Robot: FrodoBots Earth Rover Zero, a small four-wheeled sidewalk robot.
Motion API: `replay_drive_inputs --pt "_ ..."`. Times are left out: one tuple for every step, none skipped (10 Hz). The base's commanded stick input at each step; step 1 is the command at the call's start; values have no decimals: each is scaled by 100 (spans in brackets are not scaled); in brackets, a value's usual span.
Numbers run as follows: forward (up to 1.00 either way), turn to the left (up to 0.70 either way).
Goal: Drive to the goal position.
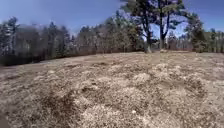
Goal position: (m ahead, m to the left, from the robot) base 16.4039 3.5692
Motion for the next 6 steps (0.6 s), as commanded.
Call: replay_drive_inputs --pt "70 0" --pt "70 0" --pt "70 0" --pt "70 0" --pt "70 0" --pt "70 0"
